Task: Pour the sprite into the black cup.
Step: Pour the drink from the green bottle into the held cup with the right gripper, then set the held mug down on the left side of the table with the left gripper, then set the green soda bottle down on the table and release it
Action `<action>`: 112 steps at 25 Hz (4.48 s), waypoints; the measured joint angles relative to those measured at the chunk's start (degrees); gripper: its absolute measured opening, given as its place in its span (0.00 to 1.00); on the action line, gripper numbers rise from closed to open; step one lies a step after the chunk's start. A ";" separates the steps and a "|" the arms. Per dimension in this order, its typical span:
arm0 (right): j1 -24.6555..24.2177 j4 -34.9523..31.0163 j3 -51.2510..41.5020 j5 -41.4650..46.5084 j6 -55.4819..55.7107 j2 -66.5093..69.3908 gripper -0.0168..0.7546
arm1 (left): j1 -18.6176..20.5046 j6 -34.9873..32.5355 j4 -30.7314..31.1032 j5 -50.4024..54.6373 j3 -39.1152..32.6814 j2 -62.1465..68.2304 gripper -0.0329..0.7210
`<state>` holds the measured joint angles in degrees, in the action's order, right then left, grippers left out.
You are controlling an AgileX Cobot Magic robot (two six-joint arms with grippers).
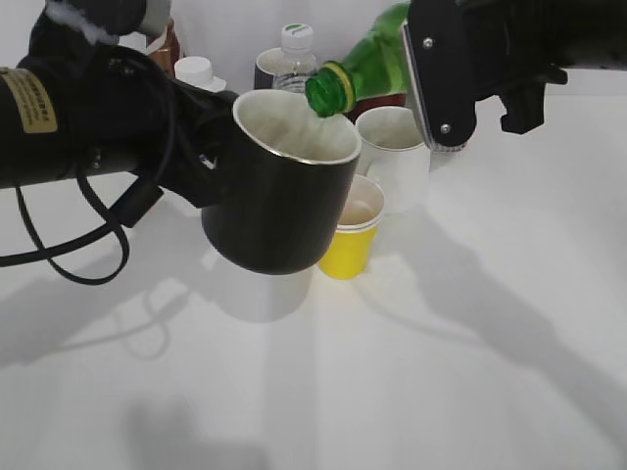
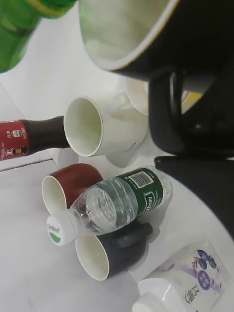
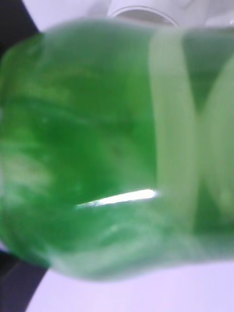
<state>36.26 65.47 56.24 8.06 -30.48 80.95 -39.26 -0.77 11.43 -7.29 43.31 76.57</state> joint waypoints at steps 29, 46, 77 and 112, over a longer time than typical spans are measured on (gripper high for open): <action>-0.11 -30.87 0.02 0.27 0.35 -0.06 0.57 | 0.05 -0.22 0.12 -1.24 0.00 0.00 0.10; -19.03 -69.13 -17.93 -31.01 19.62 -0.05 0.57 | 19.09 -0.54 -8.68 -32.40 -12.54 6.55 0.10; -20.19 -61.69 -21.22 -45.24 33.04 3.36 0.57 | 25.78 0.26 -13.26 -59.88 -17.30 31.99 0.21; -20.19 -64.35 -22.59 -56.45 25.19 -0.50 0.87 | 25.73 0.77 -17.40 -10.31 -25.24 -19.31 0.38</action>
<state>16.07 1.12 33.65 -48.39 -5.29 80.45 -13.53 0.00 -5.97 -17.60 18.07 57.26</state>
